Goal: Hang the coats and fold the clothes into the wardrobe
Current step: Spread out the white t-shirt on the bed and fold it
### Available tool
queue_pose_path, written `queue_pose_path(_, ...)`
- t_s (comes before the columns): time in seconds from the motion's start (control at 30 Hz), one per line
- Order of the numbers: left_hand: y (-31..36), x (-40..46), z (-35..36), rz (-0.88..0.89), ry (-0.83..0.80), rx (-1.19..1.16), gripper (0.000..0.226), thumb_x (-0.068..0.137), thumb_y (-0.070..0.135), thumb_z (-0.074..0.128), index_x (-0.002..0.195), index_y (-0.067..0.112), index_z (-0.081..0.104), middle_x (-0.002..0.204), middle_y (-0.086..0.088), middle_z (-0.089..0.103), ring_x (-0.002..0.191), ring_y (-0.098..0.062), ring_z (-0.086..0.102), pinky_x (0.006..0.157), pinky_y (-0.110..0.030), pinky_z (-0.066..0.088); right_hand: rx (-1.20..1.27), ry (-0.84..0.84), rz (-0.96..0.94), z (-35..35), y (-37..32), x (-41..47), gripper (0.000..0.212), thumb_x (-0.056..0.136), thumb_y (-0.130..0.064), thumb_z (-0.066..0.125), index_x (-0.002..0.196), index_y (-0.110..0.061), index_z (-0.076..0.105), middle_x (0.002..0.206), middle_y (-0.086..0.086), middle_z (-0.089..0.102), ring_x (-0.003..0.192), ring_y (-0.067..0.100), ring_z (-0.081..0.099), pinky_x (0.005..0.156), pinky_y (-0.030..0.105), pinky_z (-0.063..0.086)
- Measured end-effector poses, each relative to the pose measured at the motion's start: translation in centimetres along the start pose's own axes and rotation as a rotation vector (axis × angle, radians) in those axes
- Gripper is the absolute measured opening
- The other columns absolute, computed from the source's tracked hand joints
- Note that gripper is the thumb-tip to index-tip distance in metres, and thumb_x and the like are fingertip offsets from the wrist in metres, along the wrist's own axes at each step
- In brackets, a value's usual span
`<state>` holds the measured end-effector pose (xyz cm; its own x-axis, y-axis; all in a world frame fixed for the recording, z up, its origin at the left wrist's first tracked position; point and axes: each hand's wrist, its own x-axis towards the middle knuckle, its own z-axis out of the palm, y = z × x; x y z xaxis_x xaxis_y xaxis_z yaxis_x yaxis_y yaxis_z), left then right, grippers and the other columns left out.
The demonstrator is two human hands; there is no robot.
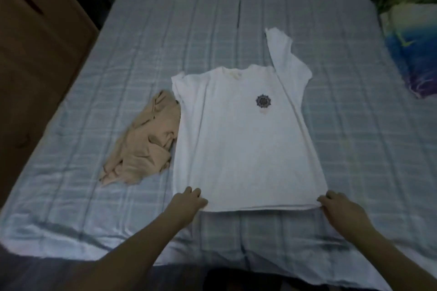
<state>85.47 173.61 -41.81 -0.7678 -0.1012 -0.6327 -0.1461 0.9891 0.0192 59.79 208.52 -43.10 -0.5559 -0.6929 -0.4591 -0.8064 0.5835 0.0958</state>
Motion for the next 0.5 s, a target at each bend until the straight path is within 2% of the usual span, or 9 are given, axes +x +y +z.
queue_pose_path(0.03,0.5,-0.1,0.6,-0.023,-0.002,-0.002,0.056,0.091,-0.001,0.047,0.142,0.023,0.042,0.132,-0.010,0.041,0.119,-0.031,0.041,0.070,-0.036,0.032,-0.051,-0.026,-0.008,0.2,-0.3,-0.5,0.028,0.095,-0.016,0.047,0.121,-0.024,0.054,0.112,-0.003,0.054,0.101,0.016,0.053,0.064,0.026,0.038)
queue_pose_path(0.1,1.3,-0.7,1.7,-0.033,0.035,-0.022,0.056,0.086,0.005,0.059,0.137,0.023,0.049,0.127,-0.010,0.047,0.113,-0.030,0.047,0.066,-0.033,0.032,-0.060,-0.073,0.056,0.3,-0.7,-1.3,0.032,0.093,-0.012,0.046,0.122,-0.024,0.051,0.112,-0.003,0.053,0.101,0.015,0.052,0.063,0.025,0.036)
queue_pose_path(0.17,1.8,-1.6,2.2,-0.014,0.075,0.021,0.060,0.070,0.012,0.077,0.127,0.026,0.060,0.115,-0.009,0.055,0.099,-0.028,0.056,0.058,-0.030,0.032,-0.057,-0.043,0.101,0.8,-0.9,-2.0,0.026,0.092,-0.011,0.050,0.115,-0.021,0.057,0.104,-0.002,0.056,0.096,0.017,0.053,0.061,0.028,0.038)
queue_pose_path(0.2,1.9,-1.9,3.0,-0.012,0.024,0.062,0.064,0.065,0.015,0.082,0.124,0.028,0.062,0.111,-0.009,0.056,0.094,-0.028,0.058,0.055,-0.030,0.033,-0.088,-0.048,0.114,0.7,-1.0,-2.4,0.022,0.092,-0.014,0.050,0.110,-0.021,0.061,0.101,-0.002,0.057,0.094,0.017,0.053,0.060,0.029,0.040)
queue_pose_path(0.3,3.0,-3.5,5.7,-0.045,0.021,0.006,0.076,0.031,0.027,0.095,0.103,0.034,0.073,0.089,-0.004,0.061,0.069,-0.022,0.060,0.043,-0.024,0.027,-0.200,-0.131,0.126,0.5,-1.6,-3.6,0.020,0.096,-0.029,0.047,0.100,-0.025,0.065,0.101,-0.007,0.058,0.099,0.012,0.052,0.064,0.025,0.040)
queue_pose_path(0.33,3.5,-4.1,6.3,-0.031,-0.082,-0.014,0.077,0.041,0.027,0.094,0.114,0.034,0.069,0.099,-0.006,0.061,0.078,-0.025,0.061,0.047,-0.026,0.030,-0.189,-0.146,0.147,0.7,-1.9,-4.2,0.020,0.095,-0.031,0.048,0.097,-0.025,0.066,0.101,-0.008,0.059,0.100,0.011,0.053,0.064,0.025,0.040)
queue_pose_path(0.37,4.0,-4.6,7.8,0.002,-0.123,0.016,0.077,0.061,0.023,0.087,0.131,0.031,0.058,0.116,-0.010,0.055,0.094,-0.029,0.058,0.055,-0.030,0.034,-0.184,-0.141,0.163,0.9,-2.2,-4.8,0.019,0.093,-0.033,0.050,0.094,-0.025,0.067,0.101,-0.009,0.060,0.099,0.010,0.054,0.064,0.024,0.039)
queue_pose_path(0.4,4.5,-4.8,9.5,0.021,-0.084,0.020,0.080,0.070,0.019,0.082,0.141,0.028,0.047,0.126,-0.012,0.050,0.104,-0.032,0.055,0.059,-0.031,0.036,-0.165,-0.133,0.187,1.2,-2.6,-5.6,0.019,0.092,-0.034,0.050,0.093,-0.025,0.067,0.100,-0.008,0.060,0.098,0.010,0.055,0.064,0.024,0.040)
queue_pose_path(0.5,6.4,-6.4,11.0,-0.066,-0.095,-0.110,0.111,0.028,0.026,0.095,0.130,0.021,0.051,0.104,-0.009,0.064,0.078,-0.027,0.063,0.038,-0.023,0.038,-0.094,-0.123,0.229,2.5,-3.3,-7.6,0.022,0.094,-0.036,0.049,0.095,-0.024,0.066,0.102,-0.007,0.060,0.095,0.011,0.057,0.069,0.025,0.046)
